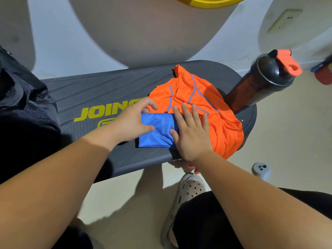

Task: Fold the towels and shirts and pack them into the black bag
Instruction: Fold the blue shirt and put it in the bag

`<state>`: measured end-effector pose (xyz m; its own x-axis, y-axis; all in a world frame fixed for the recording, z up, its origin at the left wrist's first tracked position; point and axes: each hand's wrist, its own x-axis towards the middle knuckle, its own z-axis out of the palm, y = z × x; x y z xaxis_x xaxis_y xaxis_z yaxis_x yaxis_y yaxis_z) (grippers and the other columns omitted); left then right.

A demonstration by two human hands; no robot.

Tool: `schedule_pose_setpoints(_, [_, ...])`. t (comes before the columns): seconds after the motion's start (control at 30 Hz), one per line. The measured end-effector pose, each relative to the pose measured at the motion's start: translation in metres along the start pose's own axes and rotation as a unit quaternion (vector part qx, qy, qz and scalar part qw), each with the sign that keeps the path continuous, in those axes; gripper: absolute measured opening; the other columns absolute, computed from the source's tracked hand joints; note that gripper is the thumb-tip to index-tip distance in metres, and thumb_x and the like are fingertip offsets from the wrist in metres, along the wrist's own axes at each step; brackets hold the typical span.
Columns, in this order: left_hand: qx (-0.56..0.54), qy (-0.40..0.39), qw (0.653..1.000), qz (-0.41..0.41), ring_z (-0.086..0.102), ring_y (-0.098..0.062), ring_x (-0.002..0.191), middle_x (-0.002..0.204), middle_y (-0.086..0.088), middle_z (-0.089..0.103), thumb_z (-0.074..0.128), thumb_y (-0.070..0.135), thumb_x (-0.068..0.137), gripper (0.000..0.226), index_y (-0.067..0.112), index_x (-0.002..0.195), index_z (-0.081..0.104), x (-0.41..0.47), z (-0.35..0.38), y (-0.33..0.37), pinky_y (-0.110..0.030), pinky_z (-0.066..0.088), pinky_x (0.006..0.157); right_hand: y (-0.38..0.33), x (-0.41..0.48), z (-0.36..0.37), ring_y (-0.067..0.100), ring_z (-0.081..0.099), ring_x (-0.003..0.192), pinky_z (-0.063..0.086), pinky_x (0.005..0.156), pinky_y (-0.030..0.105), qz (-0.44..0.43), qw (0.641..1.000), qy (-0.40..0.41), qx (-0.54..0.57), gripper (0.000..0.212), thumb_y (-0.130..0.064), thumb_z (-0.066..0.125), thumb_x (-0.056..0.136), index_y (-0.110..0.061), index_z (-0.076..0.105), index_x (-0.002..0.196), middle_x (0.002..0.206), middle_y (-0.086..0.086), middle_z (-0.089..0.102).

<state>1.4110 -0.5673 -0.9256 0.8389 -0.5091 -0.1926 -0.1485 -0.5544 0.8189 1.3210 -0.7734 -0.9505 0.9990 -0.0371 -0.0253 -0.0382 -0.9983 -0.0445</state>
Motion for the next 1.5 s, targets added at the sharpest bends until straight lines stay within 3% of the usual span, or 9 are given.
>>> schedule_pose_setpoints(0.13, [0.019, -0.063, 0.998, 0.008, 0.055, -0.005, 0.099, 0.097, 0.011, 0.058, 0.080, 0.010, 0.076, 0.036, 0.030, 0.089, 0.053, -0.007, -0.008, 0.004, -0.027, 0.042, 0.087, -0.002, -0.005, -0.006, 0.030, 0.006, 0.154, 0.009, 0.120, 0.057, -0.016, 1.000, -0.003, 0.025, 0.064, -0.047, 0.040, 0.100, -0.036, 0.014, 0.157, 0.166, 0.002, 0.014])
schedule_pose_setpoints(0.43, [0.066, -0.032, 0.993, -0.093, 0.039, -0.006, 0.054, 0.064, 0.009, 0.052, 0.077, 0.008, 0.076, 0.021, 0.028, 0.074, 0.070, -0.047, -0.058, -0.028, -0.028, 0.032, 0.057, -0.054, -0.010, -0.005, 0.029, 0.007, 0.154, 0.008, 0.119, 0.063, -0.245, 0.968, -0.046, 0.002, 0.072, -0.064, 0.023, 0.097, -0.024, 0.024, 0.157, 0.167, -0.001, 0.012])
schedule_pose_setpoints(0.53, [0.006, 0.007, 0.993, -0.119, 0.042, 0.000, 0.052, 0.068, 0.015, 0.053, 0.077, 0.001, 0.077, 0.023, 0.024, 0.078, 0.071, -0.061, -0.062, -0.039, -0.020, 0.033, 0.058, -0.071, -0.019, 0.008, 0.030, 0.010, 0.153, 0.009, 0.118, 0.063, -0.258, 0.965, -0.044, -0.007, 0.078, -0.069, 0.027, 0.094, -0.023, 0.023, 0.158, 0.167, 0.003, 0.013])
schedule_pose_setpoints(0.77, [-0.273, 0.092, 0.944, -0.159, 0.070, -0.029, 0.086, 0.102, -0.027, 0.070, 0.073, -0.010, 0.080, 0.061, 0.023, 0.124, 0.048, -0.078, -0.037, -0.045, -0.044, 0.057, 0.081, -0.078, -0.011, 0.008, 0.031, 0.007, 0.154, 0.001, 0.119, 0.062, -0.235, 0.969, -0.074, -0.015, 0.087, -0.078, 0.024, 0.089, -0.025, 0.020, 0.158, 0.167, 0.003, 0.010])
schedule_pose_setpoints(0.93, [-0.111, 0.118, 0.979, -0.122, 0.046, -0.019, 0.053, 0.070, -0.019, 0.055, 0.071, -0.001, 0.077, 0.065, 0.037, 0.123, 0.046, -0.082, -0.033, -0.036, -0.037, 0.039, 0.050, -0.082, -0.014, 0.000, 0.032, 0.004, 0.154, 0.002, 0.120, 0.062, -0.220, 0.972, -0.079, -0.013, 0.089, -0.076, 0.017, 0.091, -0.018, 0.019, 0.159, 0.167, 0.005, 0.008])
schedule_pose_setpoints(1.13, [0.025, 0.167, 0.978, -0.118, 0.042, -0.020, 0.058, 0.071, -0.007, 0.050, 0.068, 0.003, 0.072, 0.063, 0.038, 0.119, 0.045, -0.082, -0.038, -0.030, -0.032, 0.033, 0.052, -0.056, -0.030, -0.024, 0.034, 0.016, 0.151, 0.019, 0.117, 0.059, -0.255, 0.961, -0.105, -0.024, 0.088, -0.078, 0.000, 0.089, -0.028, 0.027, 0.156, 0.165, 0.007, 0.018])
schedule_pose_setpoints(1.27, [0.023, 0.162, 0.982, -0.099, 0.059, -0.030, 0.072, 0.090, -0.009, 0.066, 0.074, 0.006, 0.073, 0.068, 0.038, 0.124, 0.043, -0.085, -0.044, -0.014, -0.043, 0.051, 0.069, -0.058, -0.037, -0.028, 0.031, -0.001, 0.153, 0.005, 0.120, 0.057, -0.233, 0.954, -0.187, -0.035, 0.106, -0.080, -0.023, 0.071, -0.033, 0.013, 0.158, 0.168, 0.001, -0.001])
schedule_pose_setpoints(1.4, [-0.049, 0.156, 0.986, -0.039, 0.064, -0.024, 0.066, 0.102, 0.007, 0.067, 0.072, 0.000, 0.074, 0.068, 0.037, 0.123, 0.045, -0.086, -0.034, 0.022, -0.044, 0.056, 0.068, -0.061, -0.032, -0.032, 0.028, -0.006, 0.154, 0.007, 0.122, 0.052, -0.193, 0.951, -0.231, 0.065, 0.071, -0.075, 0.014, 0.091, -0.034, 0.040, 0.143, 0.167, -0.003, 0.001])
schedule_pose_setpoints(1.5, [-0.031, 0.148, 0.988, -0.026, 0.063, -0.022, 0.063, 0.101, 0.012, 0.066, 0.070, 0.001, 0.073, 0.058, 0.037, 0.111, 0.045, -0.084, -0.010, 0.041, -0.039, 0.053, 0.062, -0.058, -0.021, -0.030, 0.028, 0.025, 0.148, 0.016, 0.122, 0.048, -0.090, 0.878, -0.291, 0.368, 0.046, -0.056, 0.038, 0.080, -0.022, 0.061, 0.102, 0.154, 0.005, 0.042])
